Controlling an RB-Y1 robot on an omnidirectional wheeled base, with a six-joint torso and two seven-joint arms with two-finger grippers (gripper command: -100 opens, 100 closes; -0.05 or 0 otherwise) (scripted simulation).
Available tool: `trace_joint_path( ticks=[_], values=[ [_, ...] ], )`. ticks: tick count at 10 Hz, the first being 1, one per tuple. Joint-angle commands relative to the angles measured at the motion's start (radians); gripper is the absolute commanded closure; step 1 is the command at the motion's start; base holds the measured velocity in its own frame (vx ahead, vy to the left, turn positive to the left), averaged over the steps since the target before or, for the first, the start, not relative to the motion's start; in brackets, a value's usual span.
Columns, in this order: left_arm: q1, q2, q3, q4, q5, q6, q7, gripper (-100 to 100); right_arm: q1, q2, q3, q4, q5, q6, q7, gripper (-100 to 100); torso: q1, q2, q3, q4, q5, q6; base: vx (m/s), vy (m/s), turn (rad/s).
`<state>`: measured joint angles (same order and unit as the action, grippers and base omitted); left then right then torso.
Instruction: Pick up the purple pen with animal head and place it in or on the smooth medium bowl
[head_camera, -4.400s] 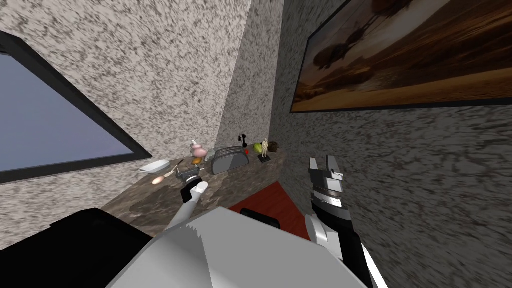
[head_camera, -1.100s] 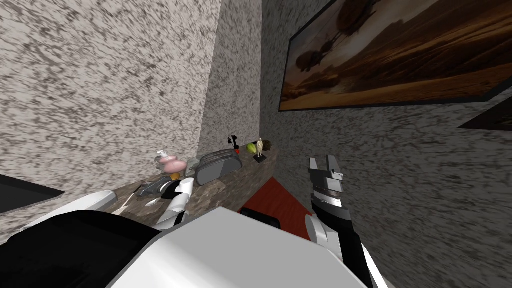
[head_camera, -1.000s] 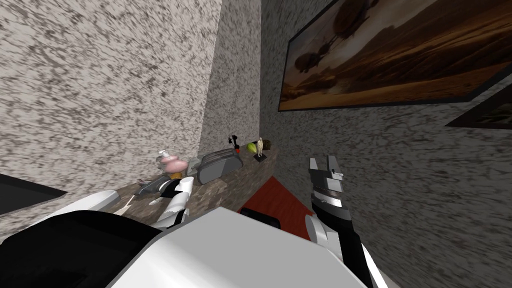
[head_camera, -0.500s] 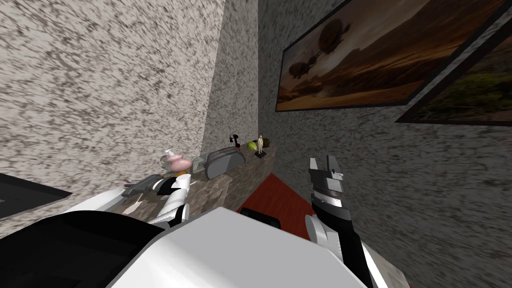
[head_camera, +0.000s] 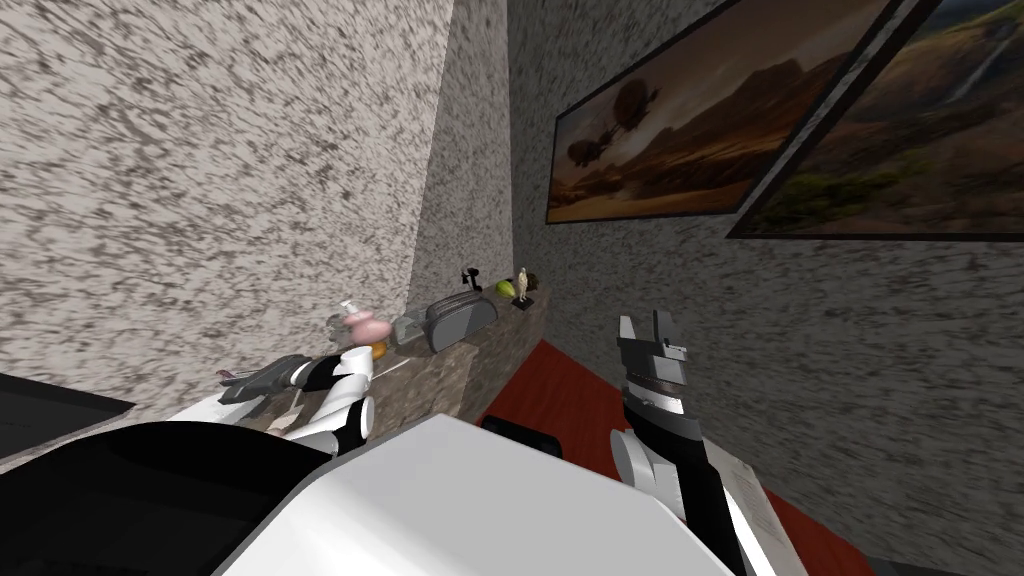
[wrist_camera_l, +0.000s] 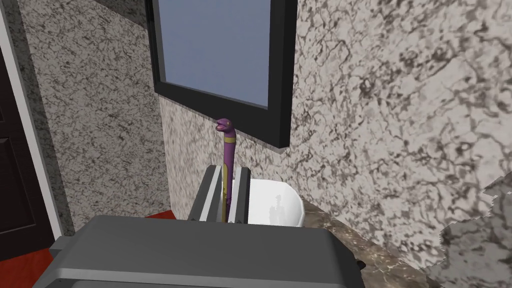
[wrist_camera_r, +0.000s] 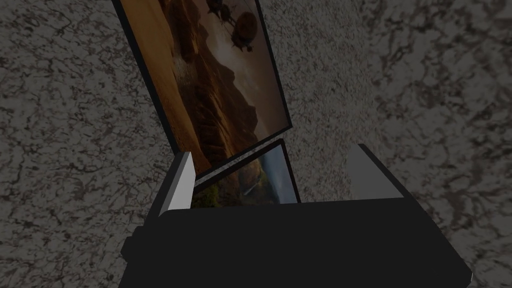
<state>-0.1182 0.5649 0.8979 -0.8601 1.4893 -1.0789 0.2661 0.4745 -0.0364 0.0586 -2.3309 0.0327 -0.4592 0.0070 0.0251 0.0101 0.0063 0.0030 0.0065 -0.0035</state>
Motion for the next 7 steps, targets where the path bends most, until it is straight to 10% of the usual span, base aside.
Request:
trace_joint_path(
  ticks=[1,7],
  values=[
    [0.001,0.012,0.016,0.004,0.032,0.000,-0.026,100,0.000,0.000,0.000,0.000,0.000,0.000,0.000,0,0.000,0.000,0.000,0.000,0.000,0.000,-0.144,0.170,-0.137],
    [-0.018,0.079,0.042,0.094,0.129,-0.005,-0.067,100,0.000,0.000,0.000,0.000,0.000,0.000,0.000,0,-0.002,-0.004,-0.002,-0.001,0.000,0.001,-0.150,0.140,-0.156]
  ],
)
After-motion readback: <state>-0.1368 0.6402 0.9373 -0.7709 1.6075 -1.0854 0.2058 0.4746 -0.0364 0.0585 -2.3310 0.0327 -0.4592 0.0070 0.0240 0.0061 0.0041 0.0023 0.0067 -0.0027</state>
